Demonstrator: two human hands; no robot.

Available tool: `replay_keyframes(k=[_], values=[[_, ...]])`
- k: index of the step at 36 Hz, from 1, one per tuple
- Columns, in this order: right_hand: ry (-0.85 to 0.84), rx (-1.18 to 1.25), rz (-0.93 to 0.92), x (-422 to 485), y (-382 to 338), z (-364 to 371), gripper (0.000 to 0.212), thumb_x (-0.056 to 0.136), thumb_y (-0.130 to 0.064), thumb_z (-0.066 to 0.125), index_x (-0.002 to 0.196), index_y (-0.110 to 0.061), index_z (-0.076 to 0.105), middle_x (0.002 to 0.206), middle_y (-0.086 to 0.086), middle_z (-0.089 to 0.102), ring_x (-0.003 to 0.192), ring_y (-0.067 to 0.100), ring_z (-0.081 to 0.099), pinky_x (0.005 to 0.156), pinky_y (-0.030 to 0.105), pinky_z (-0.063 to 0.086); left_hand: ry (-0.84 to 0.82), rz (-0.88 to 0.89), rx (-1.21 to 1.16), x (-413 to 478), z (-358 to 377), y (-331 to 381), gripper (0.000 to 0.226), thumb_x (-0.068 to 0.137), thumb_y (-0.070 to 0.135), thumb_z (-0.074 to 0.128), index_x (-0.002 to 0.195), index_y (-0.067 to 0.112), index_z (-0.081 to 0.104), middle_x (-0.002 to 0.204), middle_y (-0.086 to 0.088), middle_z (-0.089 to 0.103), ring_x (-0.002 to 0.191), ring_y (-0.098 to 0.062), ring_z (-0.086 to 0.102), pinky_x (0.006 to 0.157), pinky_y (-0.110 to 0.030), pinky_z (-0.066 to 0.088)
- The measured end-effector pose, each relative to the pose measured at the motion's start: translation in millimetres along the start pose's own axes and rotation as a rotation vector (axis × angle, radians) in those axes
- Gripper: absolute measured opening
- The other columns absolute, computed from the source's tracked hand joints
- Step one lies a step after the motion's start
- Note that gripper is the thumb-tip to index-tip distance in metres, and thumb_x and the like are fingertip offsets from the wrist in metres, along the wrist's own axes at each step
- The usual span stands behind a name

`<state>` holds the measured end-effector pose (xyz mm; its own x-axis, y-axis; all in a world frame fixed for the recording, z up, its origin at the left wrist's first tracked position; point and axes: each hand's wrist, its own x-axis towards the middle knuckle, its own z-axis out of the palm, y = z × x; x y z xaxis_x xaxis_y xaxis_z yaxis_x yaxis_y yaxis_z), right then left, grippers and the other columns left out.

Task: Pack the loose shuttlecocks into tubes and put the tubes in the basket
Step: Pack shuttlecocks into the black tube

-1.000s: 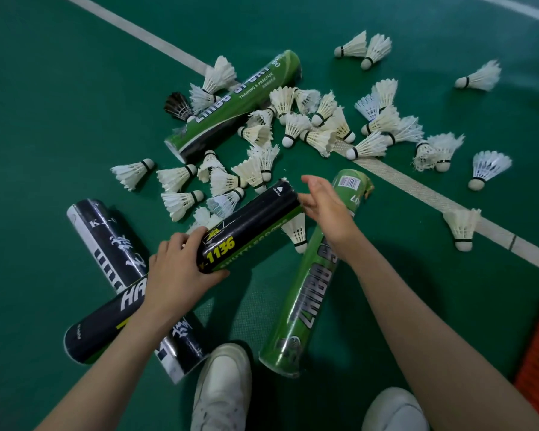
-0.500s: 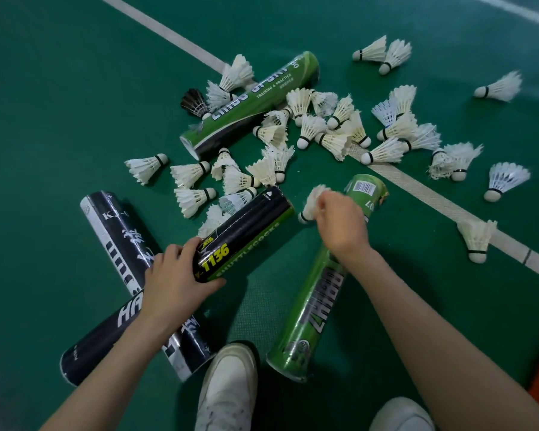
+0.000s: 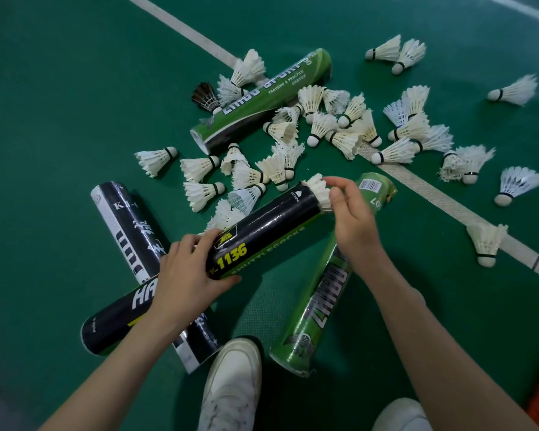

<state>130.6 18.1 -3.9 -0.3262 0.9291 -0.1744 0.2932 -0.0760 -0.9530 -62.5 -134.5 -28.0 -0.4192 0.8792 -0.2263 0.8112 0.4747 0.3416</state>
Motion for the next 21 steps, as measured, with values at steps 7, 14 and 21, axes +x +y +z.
replay_keyframes(k=[7, 14, 21], values=[[-0.271, 0.032, 0.116, -1.1, -2.5, 11.6, 0.071, 0.089, -0.058, 0.015, 0.152, -0.026, 0.014, 0.158, -0.005, 0.019, 0.135, 0.002, 0.019, 0.112, 0.026, 0.013, 0.02, -0.004, 0.006, 0.3, 1.1, -0.2, 0.085, 0.068, 0.057, 0.075, 0.14, 0.026, 0.04, 0.117, -0.003, 0.05, 0.108, -0.026, 0.045, 0.094, -0.042, 0.038], [-0.17, 0.061, 0.18, 12.3, 1.3, 28.4, 0.055, 0.099, -0.049, 0.026, 0.146, -0.021, 0.026, 0.139, -0.003, 0.048, 0.13, 0.011, 0.041, 0.113, 0.038, 0.028, 0.041, -0.147, 0.05, 10.9, -5.7, -12.7, 0.086, 0.07, 0.063, 0.069, 0.14, 0.027, 0.036, 0.121, -0.006, 0.048, 0.114, -0.029, 0.043, 0.096, -0.043, 0.038], [-0.46, -0.464, 0.051, 7.6, 32.9, 70.8, 0.036, 0.1, -0.026, 0.046, 0.135, -0.017, 0.047, 0.139, 0.002, 0.04, 0.13, 0.016, 0.038, 0.105, 0.024, 0.027, 0.0, -0.359, -0.001, 25.1, -10.6, -37.1, 0.082, 0.072, 0.062, 0.068, 0.138, 0.023, 0.036, 0.126, -0.011, 0.048, 0.118, -0.034, 0.043, 0.099, -0.05, 0.038]])
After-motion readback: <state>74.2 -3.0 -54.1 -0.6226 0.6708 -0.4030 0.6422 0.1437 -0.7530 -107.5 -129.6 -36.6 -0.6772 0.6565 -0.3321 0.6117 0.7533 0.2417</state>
